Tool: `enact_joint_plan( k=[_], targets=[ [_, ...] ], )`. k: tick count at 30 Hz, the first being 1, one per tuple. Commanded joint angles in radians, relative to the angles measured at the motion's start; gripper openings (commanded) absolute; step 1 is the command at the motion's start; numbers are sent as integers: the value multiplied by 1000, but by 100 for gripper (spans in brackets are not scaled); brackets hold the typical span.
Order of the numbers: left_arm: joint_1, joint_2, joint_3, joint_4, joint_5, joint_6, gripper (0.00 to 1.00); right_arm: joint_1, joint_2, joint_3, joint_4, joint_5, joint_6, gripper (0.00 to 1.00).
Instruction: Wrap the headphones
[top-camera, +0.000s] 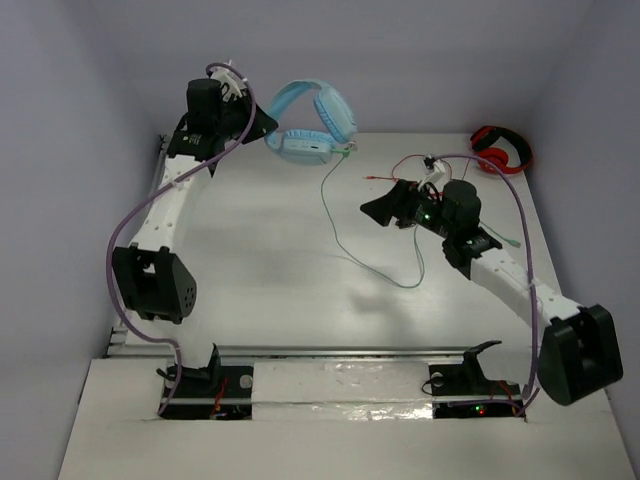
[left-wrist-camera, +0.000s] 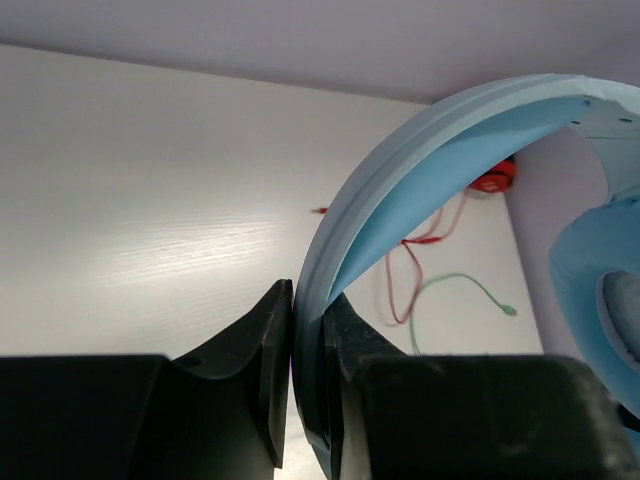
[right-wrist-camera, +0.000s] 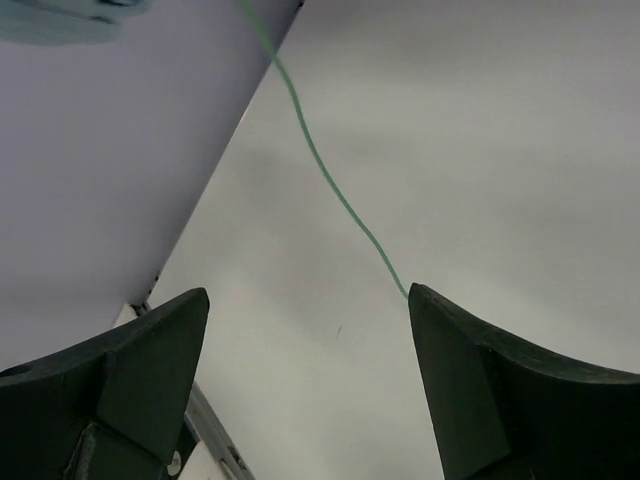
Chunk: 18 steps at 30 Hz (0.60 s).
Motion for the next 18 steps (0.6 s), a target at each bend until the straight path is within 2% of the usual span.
enact_joint_plan(
  k=[1,4,8,12,18],
  targets=[
    [-3,-101,-44,51,98,-84,0,6,100,5,271,-85,-15,87],
    [-3,-160,-94,96,128,-129,0,50,201,5,396,-174,-10,87],
    [6,-209,-121,149,170,-185,0,144,275,50,323,-124,-107,89],
    [6,-234,-142,189,228,-231,0,155,366,56,401,-72,-66,90],
    [17,-246,-116,174,220,-241,0,165,465,36,540,-156,-12,87]
  ],
)
